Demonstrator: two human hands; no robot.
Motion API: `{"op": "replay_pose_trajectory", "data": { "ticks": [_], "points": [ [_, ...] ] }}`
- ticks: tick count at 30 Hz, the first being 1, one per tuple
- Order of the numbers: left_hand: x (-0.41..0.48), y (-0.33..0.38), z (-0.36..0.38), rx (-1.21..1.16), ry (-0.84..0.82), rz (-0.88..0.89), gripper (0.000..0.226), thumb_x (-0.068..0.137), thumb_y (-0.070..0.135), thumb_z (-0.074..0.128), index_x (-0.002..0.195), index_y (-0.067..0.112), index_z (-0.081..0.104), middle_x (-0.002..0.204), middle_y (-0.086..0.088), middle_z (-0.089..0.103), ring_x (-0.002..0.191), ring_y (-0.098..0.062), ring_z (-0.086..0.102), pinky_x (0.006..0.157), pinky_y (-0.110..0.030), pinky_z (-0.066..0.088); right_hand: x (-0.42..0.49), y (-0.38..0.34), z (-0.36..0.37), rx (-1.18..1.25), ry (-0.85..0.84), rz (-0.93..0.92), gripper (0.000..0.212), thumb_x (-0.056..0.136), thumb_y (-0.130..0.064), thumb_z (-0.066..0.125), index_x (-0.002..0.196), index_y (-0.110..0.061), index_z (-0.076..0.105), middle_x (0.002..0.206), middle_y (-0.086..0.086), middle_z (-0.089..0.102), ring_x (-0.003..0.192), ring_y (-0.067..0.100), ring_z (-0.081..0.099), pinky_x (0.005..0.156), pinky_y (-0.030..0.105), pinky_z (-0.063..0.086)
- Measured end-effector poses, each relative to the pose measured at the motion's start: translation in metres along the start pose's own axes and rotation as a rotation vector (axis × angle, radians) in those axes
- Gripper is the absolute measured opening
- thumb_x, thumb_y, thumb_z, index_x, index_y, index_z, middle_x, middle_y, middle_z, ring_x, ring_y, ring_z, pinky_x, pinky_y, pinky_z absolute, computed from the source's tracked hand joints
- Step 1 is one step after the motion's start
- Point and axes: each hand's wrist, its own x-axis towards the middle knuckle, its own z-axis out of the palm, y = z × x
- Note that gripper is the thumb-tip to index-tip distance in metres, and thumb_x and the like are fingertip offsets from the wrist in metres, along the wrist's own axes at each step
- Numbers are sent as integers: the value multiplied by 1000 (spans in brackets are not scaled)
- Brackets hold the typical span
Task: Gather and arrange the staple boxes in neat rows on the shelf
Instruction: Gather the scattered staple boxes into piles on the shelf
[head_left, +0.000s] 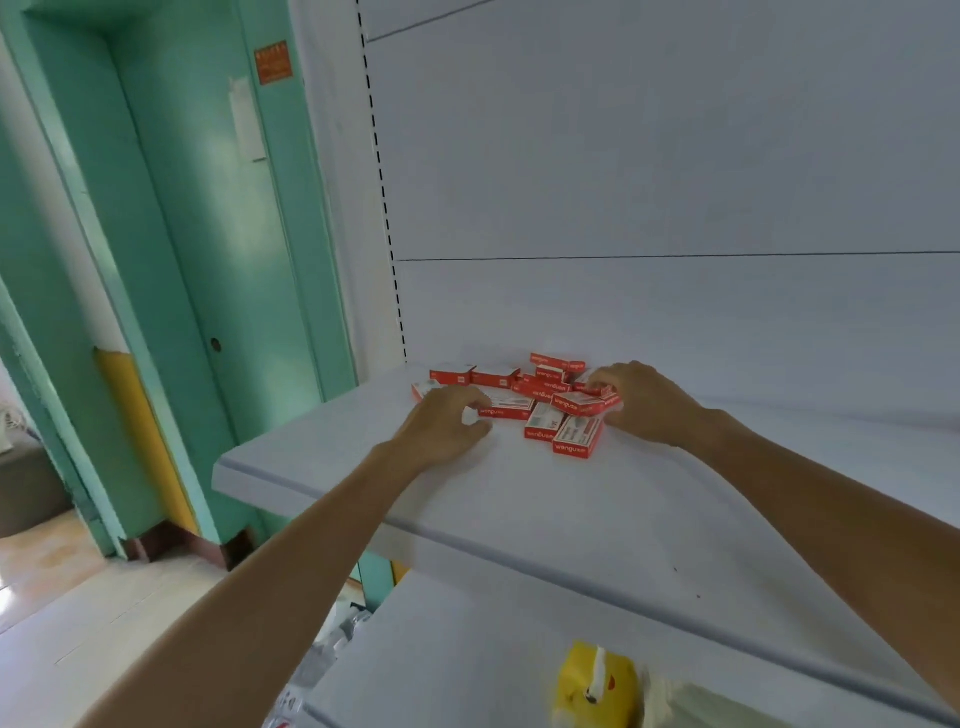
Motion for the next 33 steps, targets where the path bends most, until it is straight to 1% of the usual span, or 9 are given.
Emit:
{"op": "replay_pose_trajectory", "data": {
  "ticks": [3, 7, 10, 14, 18, 22, 24, 28, 33],
  "points": [
    [26, -2, 10, 2, 1, 27, 32, 87, 19, 60, 119, 15, 59, 129, -3, 56, 119, -18, 49, 95, -23, 34, 18, 10, 3, 8, -64, -44, 26, 87, -26, 62, 106, -11, 68, 104, 7, 69, 84, 16, 61, 78, 28, 50],
    [51, -7, 22, 9, -48, 36, 40, 85, 20, 63, 124, 15, 55, 131, -3, 54, 122, -20, 49, 102, -30, 37, 32, 13, 2, 27, -161, -42, 39, 83, -29, 67, 119, -17, 61, 122, 3, 61, 107, 17, 57, 88, 23, 42],
    [61, -11, 26, -15, -122, 52, 40, 86, 19, 60, 125, 16, 53, 123, 6, 55, 117, -13, 49, 97, -26, 38, 39, 13, 2, 39, -229, -27, 44, 84, -26, 66, 127, -19, 56, 131, 0, 56, 118, 16, 52, 93, 21, 36],
    [67, -15, 30, -20, -148, 49, 41, 88, 26, 59, 127, 16, 52, 130, -2, 54, 117, -18, 50, 91, -23, 35, 47, 16, 1, 8, -281, 10, 47, 85, -28, 64, 130, -22, 53, 135, -1, 53, 123, 16, 47, 100, 25, 35],
    [68, -21, 26, 23, -145, 30, 42, 83, 40, 62, 116, 14, 61, 115, 1, 61, 103, -19, 56, 87, -31, 44, 50, 12, 1, -19, -325, 20, 42, 86, -30, 63, 127, -22, 56, 133, 0, 53, 120, 17, 49, 94, 22, 36],
    [62, -31, 14, 39, -143, 51, 35, 80, 45, 64, 101, 18, 67, 98, -1, 66, 90, -17, 58, 78, -33, 47, 49, 6, 4, -61, -286, 63, 31, 85, -34, 64, 110, -17, 62, 123, 3, 59, 102, 15, 56, 84, 25, 47],
    [56, -34, 5, 10, -115, 65, 33, 79, 44, 66, 102, 20, 68, 98, 2, 67, 91, -16, 59, 74, -29, 45, 45, 2, 2, -82, -253, 115, 35, 84, -36, 65, 111, -14, 58, 120, 2, 58, 95, 14, 52, 78, 27, 45],
    [48, -34, -13, -29, -66, 130, 41, 80, 40, 67, 116, 22, 63, 109, 0, 64, 87, -12, 53, 77, -26, 43, 34, -6, -5, -53, -167, 243, 40, 84, -30, 66, 116, -12, 50, 121, 5, 57, 98, 20, 57, 82, 32, 49],
    [39, -16, -13, -71, -87, 219, 41, 78, 43, 68, 113, 21, 64, 109, 1, 64, 88, -12, 54, 77, -27, 44, 7, -16, -20, -124, -113, 328, 43, 84, -33, 66, 119, -14, 50, 121, 6, 58, 96, 20, 56, 80, 31, 46]
  ]
}}
